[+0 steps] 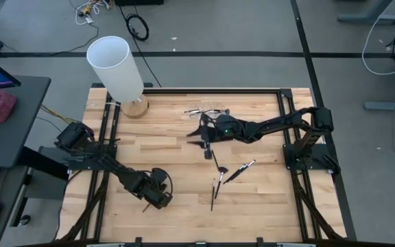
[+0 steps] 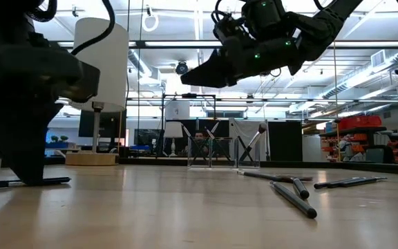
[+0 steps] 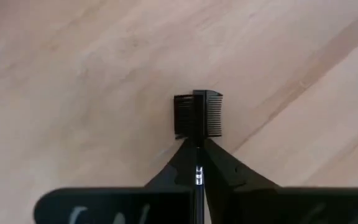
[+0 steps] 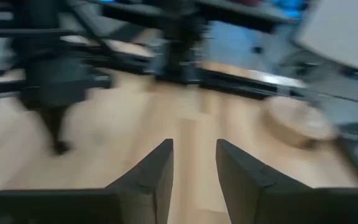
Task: Pick & Place Makeup Supplies
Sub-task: Put the makeup brush into the transparent organizer
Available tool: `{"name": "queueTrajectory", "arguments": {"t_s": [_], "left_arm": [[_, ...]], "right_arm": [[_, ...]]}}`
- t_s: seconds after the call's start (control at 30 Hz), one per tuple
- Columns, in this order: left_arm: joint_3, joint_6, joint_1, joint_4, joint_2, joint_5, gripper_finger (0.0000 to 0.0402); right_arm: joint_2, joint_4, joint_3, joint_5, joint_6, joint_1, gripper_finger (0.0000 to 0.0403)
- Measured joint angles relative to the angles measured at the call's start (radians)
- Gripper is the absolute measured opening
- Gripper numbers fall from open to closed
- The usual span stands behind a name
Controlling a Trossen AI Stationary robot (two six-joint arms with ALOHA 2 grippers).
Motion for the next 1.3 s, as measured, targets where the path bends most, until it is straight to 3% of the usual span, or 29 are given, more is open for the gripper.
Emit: {"name": "queueTrajectory", "arguments": {"t_s": [0.13,0.23,0.33,0.47,0.53,0.63,0.73,0.9,1.1,1.2,1.3], "left_arm": [[-0.002,0.057,0.010,0.011,0.005,-0.153,0.0016],[-0.009,0.096,0.018,0.011,0.010,-0.305,0.0005],[-0.006,0.123,0.033,0.022,0.009,-0.393,0.0003],[-0.006,0.183,0.088,0.029,0.007,-0.442,0.0002],[-0.006,0.216,0.122,0.027,0.007,-0.400,0.0001],[-0.006,0.300,0.166,0.028,0.007,-0.328,0.0001],[-0.005,0.416,0.196,0.030,-0.016,-0.386,0.0001],[-0.003,0.544,0.208,0.010,-0.170,-0.458,0.0004],[-0.015,0.712,0.081,-0.076,-0.477,-0.612,0.0006],[-0.104,0.736,-0.006,-0.015,-0.568,-0.745,0.0003],[-0.267,0.676,-0.047,0.171,-0.579,-0.745,0.0003]], "right_arm": [[0.000,-0.046,0.000,-0.079,0.044,0.034,0.0126],[0.015,-0.069,-0.005,-0.079,0.104,0.072,0.0126],[0.035,-0.017,-0.037,-0.055,0.123,0.114,0.0126],[0.037,0.113,-0.101,0.075,0.093,0.155,0.0126],[0.011,0.132,-0.132,0.119,0.070,0.158,0.0126],[-0.052,0.133,-0.170,0.130,0.063,0.157,0.0126],[-0.146,0.134,-0.208,0.125,0.042,0.160,0.0126],[-0.326,0.141,-0.284,0.123,0.025,0.161,0.0126],[-0.488,0.179,-0.431,0.123,0.020,0.161,0.0126],[-0.508,0.328,-0.530,0.122,0.042,0.161,0.0126],[-0.500,0.482,-0.612,0.118,0.044,0.161,0.0126]]}}
